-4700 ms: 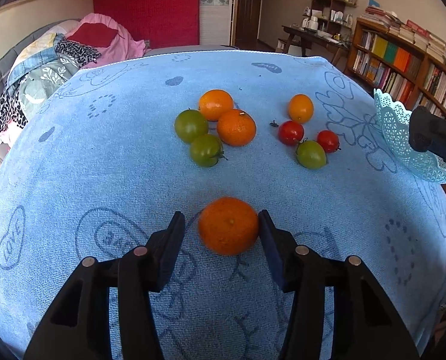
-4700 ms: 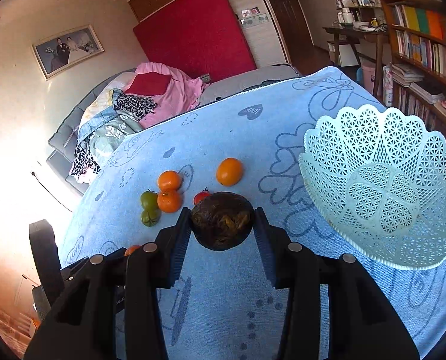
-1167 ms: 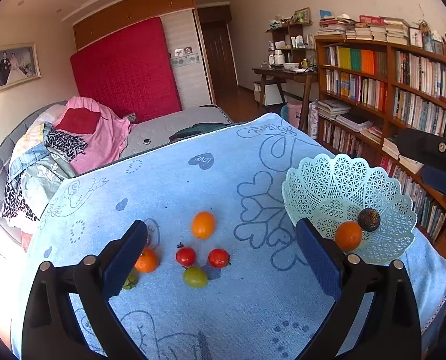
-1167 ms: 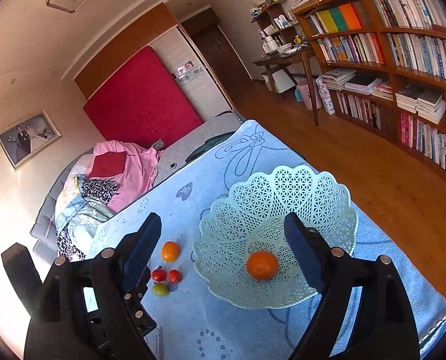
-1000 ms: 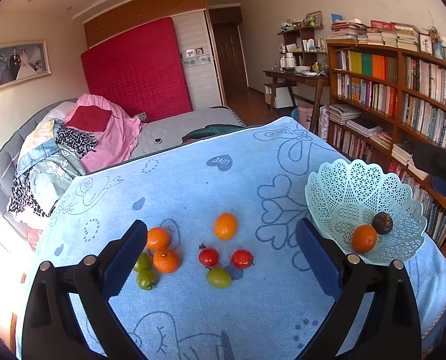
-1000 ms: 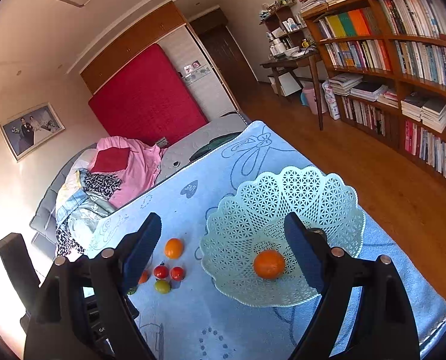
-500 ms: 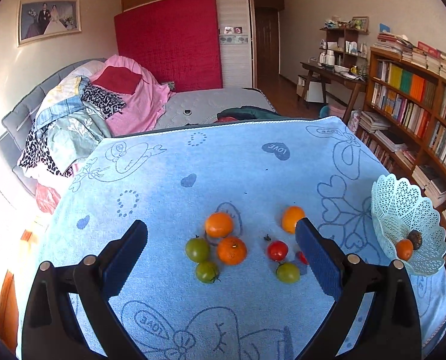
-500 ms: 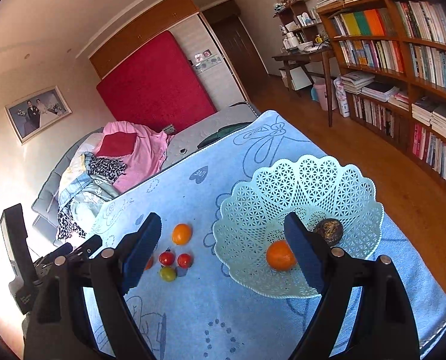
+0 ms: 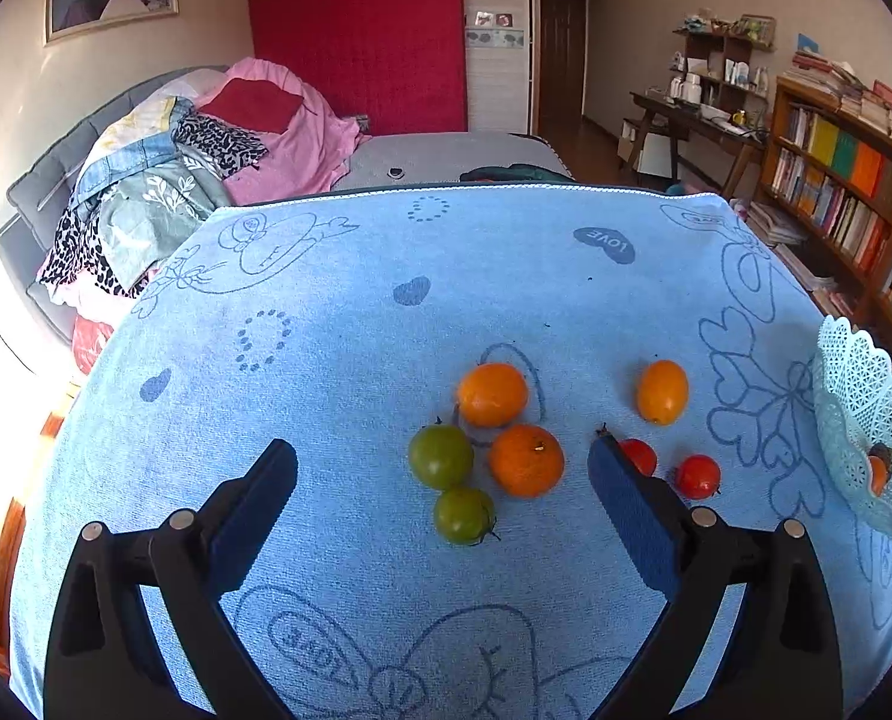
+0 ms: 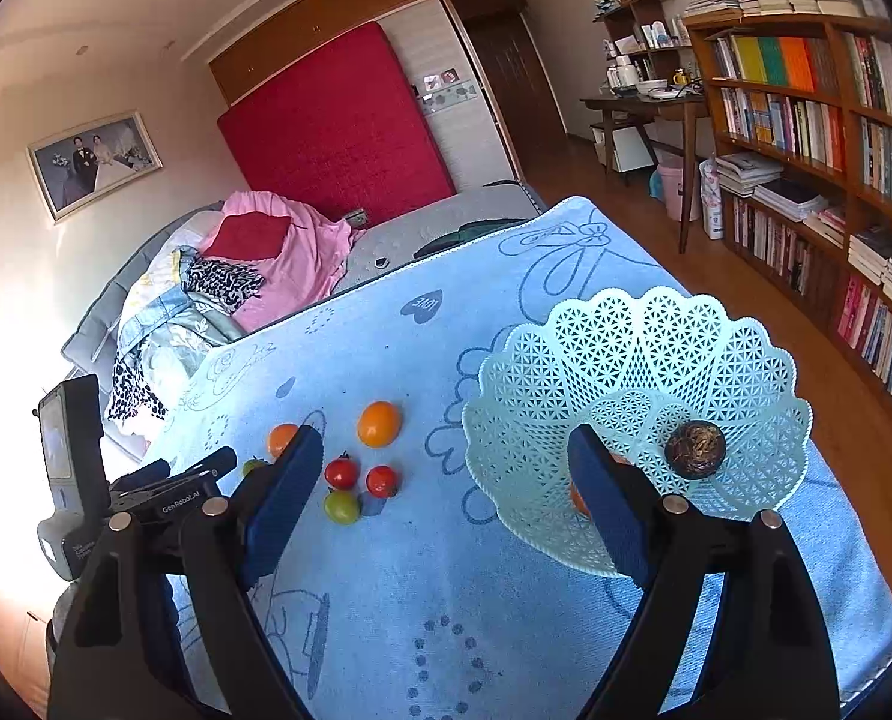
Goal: Organize fruits
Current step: 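Move both tools back toward the remaining fruit on the towel, then grasp a green tomato with the left tool while the right tool grasps another green tomato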
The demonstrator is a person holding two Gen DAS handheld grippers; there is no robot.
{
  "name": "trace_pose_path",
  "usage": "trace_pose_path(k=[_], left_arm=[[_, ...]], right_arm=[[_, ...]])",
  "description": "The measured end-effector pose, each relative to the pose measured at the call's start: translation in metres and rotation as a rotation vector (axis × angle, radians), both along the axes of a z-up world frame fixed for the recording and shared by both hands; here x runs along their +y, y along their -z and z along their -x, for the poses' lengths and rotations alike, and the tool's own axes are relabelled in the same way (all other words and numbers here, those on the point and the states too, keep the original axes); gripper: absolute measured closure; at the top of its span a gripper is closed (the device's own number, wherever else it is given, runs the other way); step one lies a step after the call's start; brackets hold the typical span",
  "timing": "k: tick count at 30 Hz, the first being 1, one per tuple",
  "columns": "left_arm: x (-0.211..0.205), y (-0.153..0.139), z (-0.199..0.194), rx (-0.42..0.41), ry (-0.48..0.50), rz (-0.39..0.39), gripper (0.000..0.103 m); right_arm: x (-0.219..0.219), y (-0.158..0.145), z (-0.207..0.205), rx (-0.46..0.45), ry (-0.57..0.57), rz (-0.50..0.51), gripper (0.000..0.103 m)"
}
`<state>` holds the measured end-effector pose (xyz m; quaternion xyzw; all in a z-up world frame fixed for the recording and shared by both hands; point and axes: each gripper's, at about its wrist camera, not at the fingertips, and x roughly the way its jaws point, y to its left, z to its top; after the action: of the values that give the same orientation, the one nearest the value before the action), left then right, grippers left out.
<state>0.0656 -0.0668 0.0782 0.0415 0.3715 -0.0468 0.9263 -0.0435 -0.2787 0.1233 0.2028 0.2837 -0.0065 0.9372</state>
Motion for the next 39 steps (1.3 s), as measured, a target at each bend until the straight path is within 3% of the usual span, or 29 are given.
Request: trace_pose_path(k=[2,9,13,18,26,29,39], left_arm=[[0.002,0.008,-0.003,0.021,0.003,0.010,0.024],[0.002,0.030,-0.005,0.061,0.029,0.030,0.031],[0.001,0.038,-0.007,0.080,0.040,0.030,0.043],[0.000,0.046,-0.010,0.100,0.044,0.040,0.045],[0.004,0.059,-0.013,0.136,0.069,0.083,0.068],[0.007,0.057,-0.012,0.122,0.079,0.106,0.073],[0.019,0.039,0.005,0.050,0.065,0.124,0.073]], right_arm=[[0.001,0.004,-0.003,0.014,-0.005,-0.002,0.018],[0.010,0.016,-0.010,0.045,-0.029,0.014,0.018],[0.014,0.019,-0.013,0.054,-0.037,0.021,0.018],[0.017,0.025,-0.018,0.070,-0.047,0.027,0.018],[0.036,0.037,-0.025,0.088,-0.102,0.058,0.018],[0.044,0.042,-0.028,0.095,-0.122,0.074,0.018],[0.074,0.062,-0.033,0.112,-0.178,0.147,0.018]])
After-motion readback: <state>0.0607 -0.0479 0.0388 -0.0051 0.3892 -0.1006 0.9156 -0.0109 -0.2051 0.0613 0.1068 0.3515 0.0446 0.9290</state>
